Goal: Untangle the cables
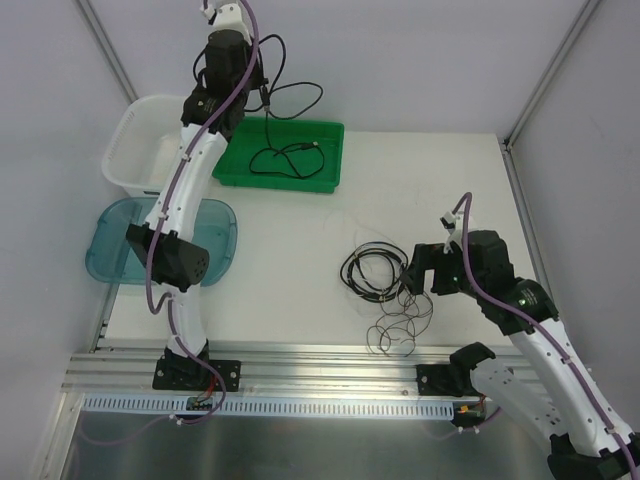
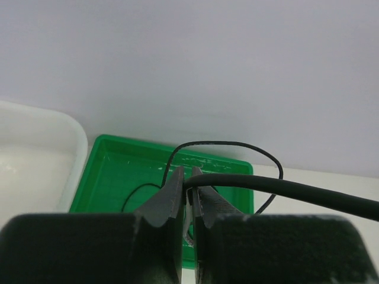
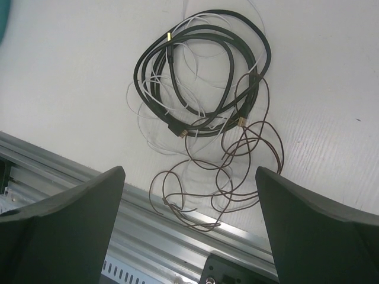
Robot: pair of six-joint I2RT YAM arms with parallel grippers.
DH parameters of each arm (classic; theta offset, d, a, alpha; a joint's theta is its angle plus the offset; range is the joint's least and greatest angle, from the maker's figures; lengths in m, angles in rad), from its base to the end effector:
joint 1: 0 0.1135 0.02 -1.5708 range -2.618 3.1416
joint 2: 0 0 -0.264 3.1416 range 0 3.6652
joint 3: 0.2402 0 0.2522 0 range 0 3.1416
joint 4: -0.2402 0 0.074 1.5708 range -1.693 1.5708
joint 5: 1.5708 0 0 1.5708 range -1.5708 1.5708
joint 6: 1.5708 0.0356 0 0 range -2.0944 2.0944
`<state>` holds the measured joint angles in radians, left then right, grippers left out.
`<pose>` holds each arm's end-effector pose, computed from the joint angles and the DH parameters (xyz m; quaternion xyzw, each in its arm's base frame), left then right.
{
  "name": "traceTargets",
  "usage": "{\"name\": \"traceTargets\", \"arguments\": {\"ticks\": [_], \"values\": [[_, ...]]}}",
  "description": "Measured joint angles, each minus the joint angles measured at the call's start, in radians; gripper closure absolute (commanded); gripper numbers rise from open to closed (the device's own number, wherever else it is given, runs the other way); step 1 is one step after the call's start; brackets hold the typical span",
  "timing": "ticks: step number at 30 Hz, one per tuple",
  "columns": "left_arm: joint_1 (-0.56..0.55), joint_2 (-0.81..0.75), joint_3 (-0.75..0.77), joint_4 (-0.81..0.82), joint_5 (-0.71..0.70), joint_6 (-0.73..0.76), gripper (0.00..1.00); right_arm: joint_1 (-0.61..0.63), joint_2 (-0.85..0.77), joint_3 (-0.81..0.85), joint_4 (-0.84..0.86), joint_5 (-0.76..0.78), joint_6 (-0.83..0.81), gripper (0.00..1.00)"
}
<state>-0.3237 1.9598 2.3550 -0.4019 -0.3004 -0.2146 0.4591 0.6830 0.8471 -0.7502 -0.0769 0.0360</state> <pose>0.4121 -0.1271 0.5067 -0.0670 0.7062 -0.0830 0.6999 0.1228 0.0637 0.3188 -0.2027 0.8571 0.1486 0.4496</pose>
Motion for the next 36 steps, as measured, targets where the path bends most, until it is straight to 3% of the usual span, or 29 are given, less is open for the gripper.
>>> {"name": "traceTargets", "arguments": {"ticks": [18,22,24,26,27,30,36], "values": [[0.103,0.474,-0.08,0.087,0.062,-0.016,0.96,0.0,0.047,-0.043,-0.008,-0.01,0.0,0.03],[0.105,0.493,-0.08,0.09,0.102,-0.017,0.88,0.0,0.068,-0.043,-0.002,-0.015,0.001,0.03],[0.105,0.494,-0.078,0.094,0.13,-0.007,0.76,0.0,0.074,-0.044,0.001,-0.018,0.003,0.03],[0.105,0.494,-0.078,0.102,0.16,0.011,0.57,0.0,0.076,-0.044,0.005,-0.018,0.005,0.03],[0.105,0.494,-0.078,0.105,0.171,0.022,0.42,0.0,0.076,-0.045,0.005,-0.018,0.005,0.03],[0.105,0.494,-0.078,0.108,0.187,0.039,0.2,0.0,0.076,-0.045,0.005,-0.018,0.005,0.03],[0.103,0.494,-0.078,0.112,0.168,0.067,0.07,0.0,0.076,-0.045,0.005,-0.019,0.006,0.03]]}}
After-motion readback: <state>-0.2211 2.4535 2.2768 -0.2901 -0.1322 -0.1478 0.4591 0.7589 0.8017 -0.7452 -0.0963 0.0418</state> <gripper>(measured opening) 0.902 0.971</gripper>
